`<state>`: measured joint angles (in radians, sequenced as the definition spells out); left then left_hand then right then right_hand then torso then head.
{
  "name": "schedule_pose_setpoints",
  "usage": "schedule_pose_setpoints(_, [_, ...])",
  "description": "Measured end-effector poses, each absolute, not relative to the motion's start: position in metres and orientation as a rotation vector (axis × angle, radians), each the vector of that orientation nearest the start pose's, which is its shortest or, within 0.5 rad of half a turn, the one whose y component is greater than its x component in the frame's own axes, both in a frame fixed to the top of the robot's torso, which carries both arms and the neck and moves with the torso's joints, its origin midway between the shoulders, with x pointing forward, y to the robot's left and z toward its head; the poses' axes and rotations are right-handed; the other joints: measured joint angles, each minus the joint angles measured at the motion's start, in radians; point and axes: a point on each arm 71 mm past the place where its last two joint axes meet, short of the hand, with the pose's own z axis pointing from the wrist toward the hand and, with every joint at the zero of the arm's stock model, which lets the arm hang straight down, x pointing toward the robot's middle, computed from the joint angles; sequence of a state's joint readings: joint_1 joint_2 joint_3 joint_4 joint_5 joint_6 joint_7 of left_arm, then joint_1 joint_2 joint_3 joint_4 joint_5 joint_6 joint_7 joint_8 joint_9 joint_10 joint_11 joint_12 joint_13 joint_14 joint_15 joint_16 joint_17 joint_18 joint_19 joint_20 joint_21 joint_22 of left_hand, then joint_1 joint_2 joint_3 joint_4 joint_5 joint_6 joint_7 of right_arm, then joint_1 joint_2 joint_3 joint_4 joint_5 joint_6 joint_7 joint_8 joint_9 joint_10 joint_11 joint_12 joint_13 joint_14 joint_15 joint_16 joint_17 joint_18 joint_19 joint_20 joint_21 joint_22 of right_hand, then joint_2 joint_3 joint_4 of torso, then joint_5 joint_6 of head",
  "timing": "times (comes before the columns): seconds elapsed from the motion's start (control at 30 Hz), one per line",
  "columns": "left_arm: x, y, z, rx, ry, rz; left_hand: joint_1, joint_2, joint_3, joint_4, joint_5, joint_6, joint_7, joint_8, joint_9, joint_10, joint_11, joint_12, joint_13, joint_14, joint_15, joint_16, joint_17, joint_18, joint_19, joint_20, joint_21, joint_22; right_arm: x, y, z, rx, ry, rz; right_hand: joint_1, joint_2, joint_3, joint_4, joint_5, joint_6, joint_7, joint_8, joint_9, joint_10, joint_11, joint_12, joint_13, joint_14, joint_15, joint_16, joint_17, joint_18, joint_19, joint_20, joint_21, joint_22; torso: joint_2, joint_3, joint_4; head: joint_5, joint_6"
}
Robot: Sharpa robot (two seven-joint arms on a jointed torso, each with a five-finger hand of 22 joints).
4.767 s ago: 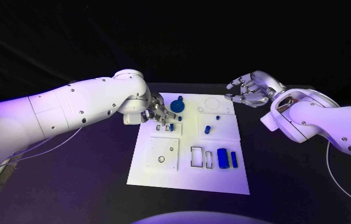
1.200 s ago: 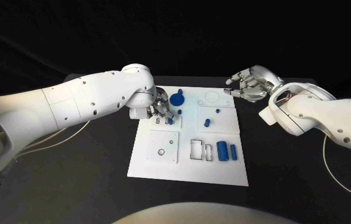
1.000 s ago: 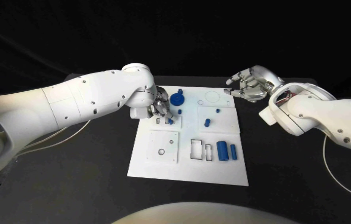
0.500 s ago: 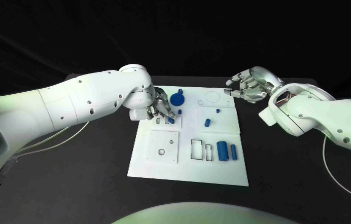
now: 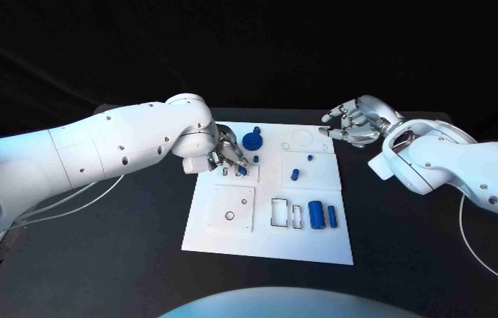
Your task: Assemble the parts on the task board
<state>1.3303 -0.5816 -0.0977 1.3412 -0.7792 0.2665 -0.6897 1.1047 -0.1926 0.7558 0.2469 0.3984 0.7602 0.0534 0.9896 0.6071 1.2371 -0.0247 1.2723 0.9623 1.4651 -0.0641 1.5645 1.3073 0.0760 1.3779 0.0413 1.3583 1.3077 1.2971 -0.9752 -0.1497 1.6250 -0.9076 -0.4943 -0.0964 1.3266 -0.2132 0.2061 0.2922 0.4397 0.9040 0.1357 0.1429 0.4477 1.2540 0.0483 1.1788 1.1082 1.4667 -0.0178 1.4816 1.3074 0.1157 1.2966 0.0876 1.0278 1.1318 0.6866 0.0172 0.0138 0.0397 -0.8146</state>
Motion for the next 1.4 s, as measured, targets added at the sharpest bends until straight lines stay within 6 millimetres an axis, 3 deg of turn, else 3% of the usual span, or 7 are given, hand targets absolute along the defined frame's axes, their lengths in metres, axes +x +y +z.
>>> schedule_pose_setpoints(0.8, [0.501, 0.148, -0.215, -0.141, 2.379, -0.364, 0.000, 0.000, -0.010, -0.010, -0.004, 0.007, 0.000, -0.001, -0.007, 0.009, -0.003, 0.000, -0.008, 0.000, -0.007, 0.000, 0.000, 0.000, 0.004, -0.004, 0.004, 0.000, 0.472, -0.254, -0.173, 0.442, 1.665, 0.774, -0.011, 0.003, 0.006, 0.000, 0.008, 0.000, 0.000, 0.000, 0.001, 0.000, 0.000, 0.000, -0.003, 0.000, 0.000, 0.000, 0.000, 0.000, 0.000, 0.000, 0.000, -0.001, 0.003, -0.0001, -0.0021, 0.005, 0.001])
schedule_pose_setpoints(1.4, [0.499, 0.145, -0.216, -0.105, 2.360, -0.368, -0.001, -0.001, -0.011, -0.011, -0.009, 0.014, 0.000, -0.003, -0.011, 0.013, -0.006, 0.000, -0.005, 0.000, -0.007, 0.000, 0.000, 0.000, 0.003, -0.004, 0.004, 0.000, 0.472, -0.254, -0.174, 0.443, 1.666, 0.774, -0.011, 0.003, 0.008, -0.003, 0.013, 0.000, 0.000, 0.004, 0.002, 0.000, 0.000, 0.000, -0.003, 0.000, 0.000, 0.000, 0.000, 0.000, 0.000, 0.000, 0.000, -0.001, 0.003, 0.0006, -0.0021, 0.004, -0.008])
